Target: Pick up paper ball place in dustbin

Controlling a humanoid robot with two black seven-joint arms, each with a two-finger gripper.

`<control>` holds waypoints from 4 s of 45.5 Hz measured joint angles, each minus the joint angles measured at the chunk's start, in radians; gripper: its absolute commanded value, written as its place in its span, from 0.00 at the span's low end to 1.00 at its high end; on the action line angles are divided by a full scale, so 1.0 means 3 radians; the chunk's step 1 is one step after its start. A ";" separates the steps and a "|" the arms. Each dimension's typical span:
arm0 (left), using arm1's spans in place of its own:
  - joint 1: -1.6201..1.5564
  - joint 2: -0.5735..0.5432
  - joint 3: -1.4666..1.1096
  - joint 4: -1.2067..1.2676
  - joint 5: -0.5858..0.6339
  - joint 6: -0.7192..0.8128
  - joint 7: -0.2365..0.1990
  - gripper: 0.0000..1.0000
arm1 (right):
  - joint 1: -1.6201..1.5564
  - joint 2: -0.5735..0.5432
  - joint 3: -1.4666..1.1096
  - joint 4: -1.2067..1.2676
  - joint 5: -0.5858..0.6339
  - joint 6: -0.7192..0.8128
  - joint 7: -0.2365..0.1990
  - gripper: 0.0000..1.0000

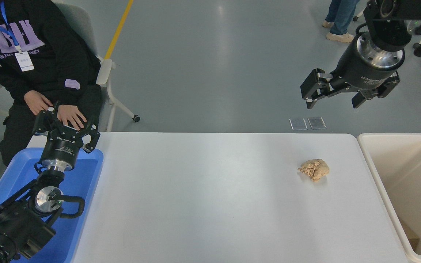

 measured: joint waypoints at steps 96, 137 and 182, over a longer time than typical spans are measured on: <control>0.0000 -0.0001 0.0001 0.0000 -0.0005 0.0000 0.0000 0.99 | -0.1115 -0.0219 0.0158 -0.0212 0.0026 -0.0703 -0.0010 1.00; 0.0000 -0.0002 0.0000 0.0001 -0.0004 0.0000 0.0000 0.99 | -0.3776 0.0377 0.0559 -0.2421 0.0019 -0.2018 -0.0029 0.98; 0.0000 -0.0002 0.0000 0.0001 -0.0004 0.0000 0.0000 0.99 | -0.4502 0.0558 0.0819 -0.3324 -0.0030 -0.2247 -0.0217 0.85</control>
